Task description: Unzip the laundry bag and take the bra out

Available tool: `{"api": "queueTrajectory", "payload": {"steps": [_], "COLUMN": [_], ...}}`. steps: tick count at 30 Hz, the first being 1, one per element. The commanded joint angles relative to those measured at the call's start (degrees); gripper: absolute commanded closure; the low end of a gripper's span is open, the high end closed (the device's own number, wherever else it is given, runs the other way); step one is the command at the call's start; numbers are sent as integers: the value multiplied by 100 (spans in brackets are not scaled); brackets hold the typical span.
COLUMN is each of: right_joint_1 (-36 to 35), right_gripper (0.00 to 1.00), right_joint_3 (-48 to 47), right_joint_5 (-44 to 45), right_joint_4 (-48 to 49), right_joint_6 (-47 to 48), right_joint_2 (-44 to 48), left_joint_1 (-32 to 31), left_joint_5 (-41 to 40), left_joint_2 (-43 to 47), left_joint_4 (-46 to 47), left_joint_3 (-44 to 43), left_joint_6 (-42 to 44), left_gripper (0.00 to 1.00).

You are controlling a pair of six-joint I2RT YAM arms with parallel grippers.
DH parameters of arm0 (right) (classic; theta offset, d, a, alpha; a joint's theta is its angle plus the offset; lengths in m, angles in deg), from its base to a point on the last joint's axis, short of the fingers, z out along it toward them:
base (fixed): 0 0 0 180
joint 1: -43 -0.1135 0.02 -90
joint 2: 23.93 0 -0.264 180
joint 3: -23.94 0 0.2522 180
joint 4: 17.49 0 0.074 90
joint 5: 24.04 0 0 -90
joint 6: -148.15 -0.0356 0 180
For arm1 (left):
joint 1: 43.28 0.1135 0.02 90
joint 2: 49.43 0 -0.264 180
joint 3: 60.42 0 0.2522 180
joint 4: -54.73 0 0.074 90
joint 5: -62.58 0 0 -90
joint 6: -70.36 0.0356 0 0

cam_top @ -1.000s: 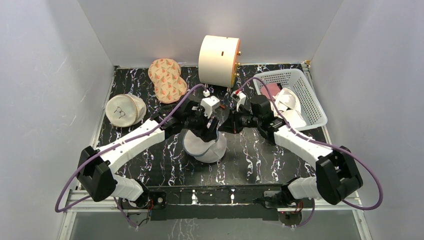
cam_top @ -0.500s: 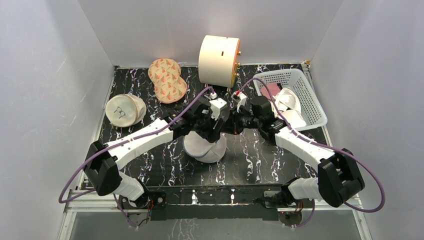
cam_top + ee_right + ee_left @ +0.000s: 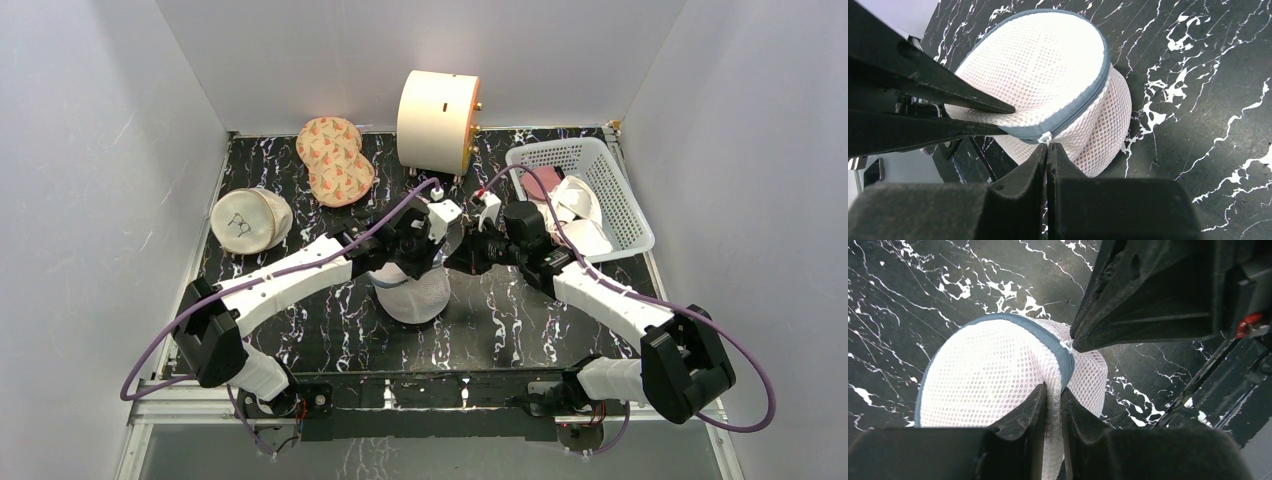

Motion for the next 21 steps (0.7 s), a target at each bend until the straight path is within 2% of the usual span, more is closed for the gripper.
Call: {"api": "queueTrajectory", "payload": {"steps": [1, 6, 11, 21], "right_joint_1": [1, 5, 74, 96], "right_gripper": [100, 100, 100, 100], "right_joint_3": [15, -18, -2, -176], "right_joint_5": [451, 728, 1124, 548], "right_joint_4": [346, 379, 459, 580], "right_joint_6": [-135, -248, -449, -391], "right_joint_2": [118, 10, 19, -114], "left_joint_1": [2, 3, 3, 2], "left_joint_5": [54, 193, 173, -163], "left_joint_2": [166, 280, 438, 66], "left_joint_4": [-200, -93, 148, 145], "left_joint_3": [-279, -226, -254, -911], "left_joint_6": [433, 491, 608, 1410], "left_gripper": [89, 98, 100, 100]}}
